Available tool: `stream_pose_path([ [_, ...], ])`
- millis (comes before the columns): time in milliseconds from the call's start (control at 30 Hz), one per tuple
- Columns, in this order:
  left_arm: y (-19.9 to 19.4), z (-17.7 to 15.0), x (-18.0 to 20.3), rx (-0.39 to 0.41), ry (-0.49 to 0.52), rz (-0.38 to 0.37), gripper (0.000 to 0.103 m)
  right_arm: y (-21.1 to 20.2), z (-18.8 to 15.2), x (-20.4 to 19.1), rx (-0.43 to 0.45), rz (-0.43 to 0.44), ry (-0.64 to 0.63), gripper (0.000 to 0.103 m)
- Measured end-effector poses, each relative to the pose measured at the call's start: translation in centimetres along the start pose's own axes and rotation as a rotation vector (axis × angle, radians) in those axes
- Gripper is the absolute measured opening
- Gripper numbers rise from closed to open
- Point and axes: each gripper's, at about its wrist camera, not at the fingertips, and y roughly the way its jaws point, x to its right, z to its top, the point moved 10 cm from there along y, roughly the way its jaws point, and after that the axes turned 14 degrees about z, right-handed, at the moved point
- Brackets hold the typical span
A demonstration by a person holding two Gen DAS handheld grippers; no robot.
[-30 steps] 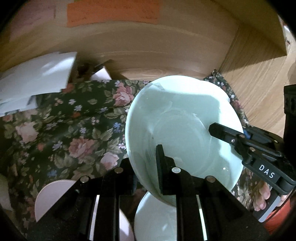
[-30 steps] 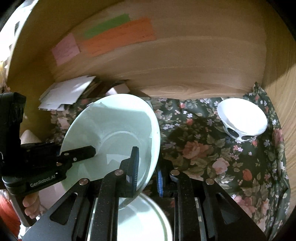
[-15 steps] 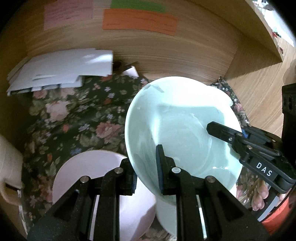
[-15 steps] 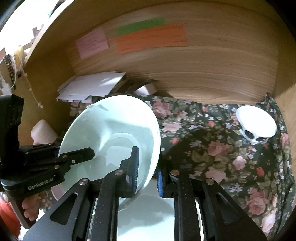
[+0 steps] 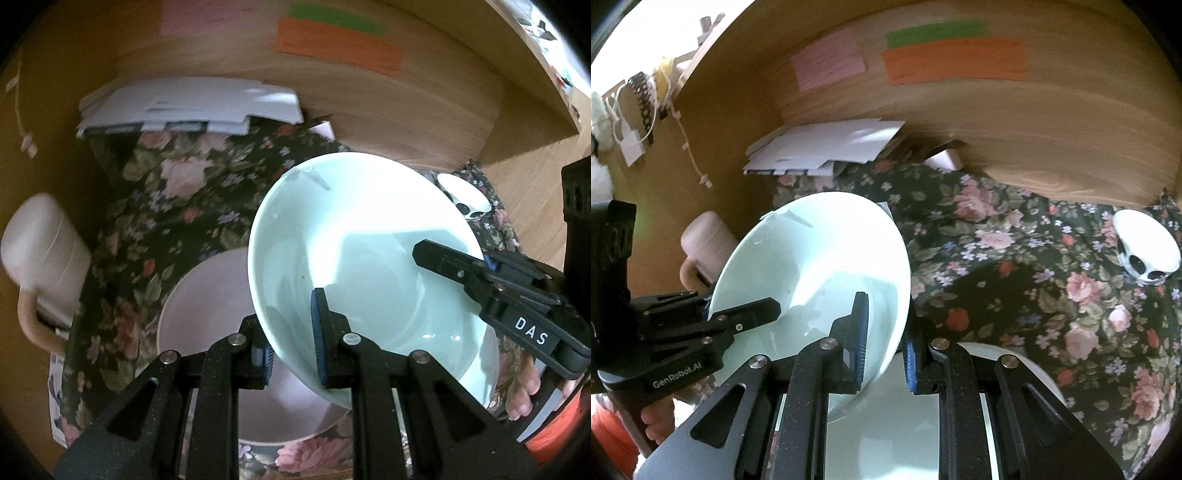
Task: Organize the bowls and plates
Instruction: 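Lower the mint-green bowl into the pale pink bowl with both grippers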
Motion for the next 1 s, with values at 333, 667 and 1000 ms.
stream_pose_path([
  [333,0.4,-1.9,-2.7,-0.028,-0.059,0.016,0.017,2.6,-1.2,-1.5,-0.043,0.047,0.001,0.015],
  [667,1.3,-3.1,-5.0,-0.060,-0.092,0.032,0.017,5.1,-2.3,-2.6,-0.113,0.071,-0.014,0.015],
  [1000,2.5,-3.9,-5.5,-0.060,-0.063,0.060,0.017,5.6,-2.2,-2.0,-0.125,0.039,-0.026,0.016],
])
